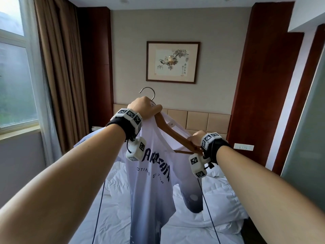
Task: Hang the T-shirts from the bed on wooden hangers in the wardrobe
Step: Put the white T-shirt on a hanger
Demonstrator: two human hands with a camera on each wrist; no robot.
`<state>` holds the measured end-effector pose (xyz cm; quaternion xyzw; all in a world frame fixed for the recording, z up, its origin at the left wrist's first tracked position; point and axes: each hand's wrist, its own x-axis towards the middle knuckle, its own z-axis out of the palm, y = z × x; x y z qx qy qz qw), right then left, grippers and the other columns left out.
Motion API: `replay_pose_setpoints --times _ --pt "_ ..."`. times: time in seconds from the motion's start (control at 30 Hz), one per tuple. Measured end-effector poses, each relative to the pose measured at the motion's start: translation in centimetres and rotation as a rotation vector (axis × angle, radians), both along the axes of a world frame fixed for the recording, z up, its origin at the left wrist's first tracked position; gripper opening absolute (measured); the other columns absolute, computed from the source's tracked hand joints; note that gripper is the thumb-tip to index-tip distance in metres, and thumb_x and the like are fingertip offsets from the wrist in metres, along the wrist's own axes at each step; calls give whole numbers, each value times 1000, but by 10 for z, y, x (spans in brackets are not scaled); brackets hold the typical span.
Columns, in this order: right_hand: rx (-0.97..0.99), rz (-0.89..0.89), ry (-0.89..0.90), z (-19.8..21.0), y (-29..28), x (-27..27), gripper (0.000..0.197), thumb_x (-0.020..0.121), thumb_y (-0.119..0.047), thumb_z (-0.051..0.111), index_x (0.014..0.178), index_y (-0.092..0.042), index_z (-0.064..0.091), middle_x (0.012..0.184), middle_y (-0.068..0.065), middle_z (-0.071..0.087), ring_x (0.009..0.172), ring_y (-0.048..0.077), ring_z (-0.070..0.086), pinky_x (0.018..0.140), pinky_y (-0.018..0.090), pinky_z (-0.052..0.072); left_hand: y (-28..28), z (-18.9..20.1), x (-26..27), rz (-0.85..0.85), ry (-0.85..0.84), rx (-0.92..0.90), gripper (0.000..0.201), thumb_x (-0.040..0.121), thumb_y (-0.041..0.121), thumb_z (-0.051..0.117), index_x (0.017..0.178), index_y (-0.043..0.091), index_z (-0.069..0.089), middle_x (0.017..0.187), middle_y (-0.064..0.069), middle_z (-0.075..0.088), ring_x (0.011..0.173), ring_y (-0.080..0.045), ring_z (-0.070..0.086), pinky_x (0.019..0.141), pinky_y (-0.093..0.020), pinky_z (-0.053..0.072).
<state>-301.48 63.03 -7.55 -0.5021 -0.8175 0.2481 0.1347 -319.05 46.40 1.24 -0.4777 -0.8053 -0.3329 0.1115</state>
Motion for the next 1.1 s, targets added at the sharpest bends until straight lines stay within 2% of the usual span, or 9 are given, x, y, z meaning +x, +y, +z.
replay_pose_setpoints --times 0.1,0.17,0.3,0.43,0.53,0.77,0.9,1.0,1.1 --pt "46 -44 -68 -7 4 -8 47 71 -59 60 68 -13 68 73 8 72 73 28 71 77 36 55 -5 -2 -14 -13 -6 19 33 80 44 59 69 13 57 67 -2 56 64 -24 56 56 -25 42" --pt "99 -65 -71 -7 -6 -12 47 79 -58 60 67 -13 66 72 9 69 70 28 66 73 35 52 -8 -3 -26 -24 -7 37 33 80 43 60 65 14 54 64 -2 53 61 -24 54 55 -24 41" --pt "181 -113 -102 -1 -22 -17 47 96 -51 53 77 -10 66 76 6 63 74 27 58 69 30 40 -9 -3 -44 -56 2 68 34 79 43 61 61 15 52 63 -2 53 60 -25 53 55 -25 41" --pt "176 -170 -144 -3 -25 -33 49 94 -52 57 90 -5 70 87 11 67 74 27 59 68 29 41 -11 -5 -65 -70 2 80 37 80 44 61 59 15 51 64 -3 54 63 -27 55 56 -26 42" --pt "248 -224 -160 -6 -27 -42 41 89 -50 66 86 -10 67 104 13 69 86 30 63 72 31 44 -16 -9 -84 -53 0 93 38 79 45 59 58 14 51 61 -3 56 62 -28 57 57 -27 46" --pt "586 -227 -568 -8 -53 -67 26 99 -20 51 122 -15 65 126 7 64 120 29 59 87 35 45 -26 -12 -119 -62 3 140 42 77 44 58 52 14 43 53 -1 46 53 -26 46 49 -23 33" --pt "600 -229 -629 -10 -58 -78 29 98 -15 47 120 -19 66 126 5 64 119 27 60 86 35 43 -37 -13 -135 -45 62 119 40 77 47 59 62 10 59 58 -3 57 60 -27 56 53 -24 39" --pt "553 -237 -600 -7 -65 -86 26 95 -13 52 116 -17 67 123 7 65 116 29 61 84 36 42 -43 -18 -147 -53 80 111 40 75 48 59 56 14 49 53 -1 49 56 -27 49 55 -26 40" --pt "476 -256 -483 -3 -73 -100 22 95 -24 59 112 -14 68 118 9 66 109 31 63 79 34 42 -46 -23 -157 -74 57 130 39 73 47 57 55 15 44 52 0 46 53 -25 47 51 -24 38"
